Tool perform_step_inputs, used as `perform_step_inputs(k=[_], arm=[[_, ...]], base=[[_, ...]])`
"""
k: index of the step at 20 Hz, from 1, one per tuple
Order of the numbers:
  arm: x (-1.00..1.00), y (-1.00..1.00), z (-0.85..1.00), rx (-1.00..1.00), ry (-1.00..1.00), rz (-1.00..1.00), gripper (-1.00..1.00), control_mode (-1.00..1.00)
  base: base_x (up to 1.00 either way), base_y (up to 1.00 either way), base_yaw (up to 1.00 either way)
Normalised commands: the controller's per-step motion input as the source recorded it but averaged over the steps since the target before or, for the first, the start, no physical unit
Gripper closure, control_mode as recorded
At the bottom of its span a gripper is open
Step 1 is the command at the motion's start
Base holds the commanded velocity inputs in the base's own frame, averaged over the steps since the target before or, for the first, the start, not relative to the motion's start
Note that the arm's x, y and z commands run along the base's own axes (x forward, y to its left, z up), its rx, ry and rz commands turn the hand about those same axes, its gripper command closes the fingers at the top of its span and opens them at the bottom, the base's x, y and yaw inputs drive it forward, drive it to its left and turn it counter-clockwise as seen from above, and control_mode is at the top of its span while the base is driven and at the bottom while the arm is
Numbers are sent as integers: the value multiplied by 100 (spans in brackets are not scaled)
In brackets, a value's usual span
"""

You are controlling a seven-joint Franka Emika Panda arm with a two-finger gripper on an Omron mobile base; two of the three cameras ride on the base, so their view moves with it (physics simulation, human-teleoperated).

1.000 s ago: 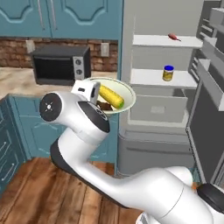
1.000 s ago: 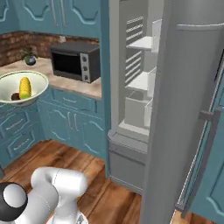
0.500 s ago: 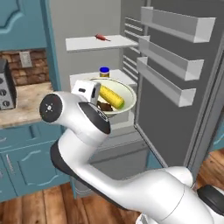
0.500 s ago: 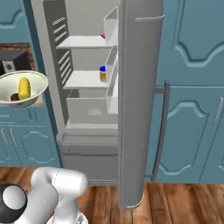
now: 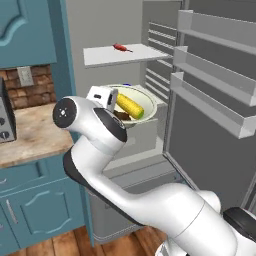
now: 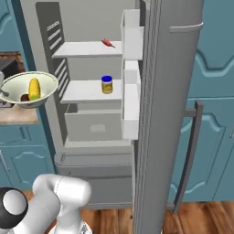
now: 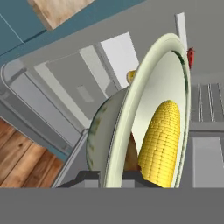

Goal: Pick the chicken drumstick and corn from their plates and place them in the bowl. Then put the bowl in the fridge.

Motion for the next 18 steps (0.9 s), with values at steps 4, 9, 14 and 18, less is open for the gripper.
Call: perform_step_inputs(k=[4,9,14,18], arm=[[0,0,0,0,0,0,100,100],[0,0,0,0,0,0,100,100],[0,0,0,0,0,0,100,100],[0,0,0,0,0,0,100,100]], base=[[41,0,0],[11,0,6],[29,-5,14],[20,-4,8]])
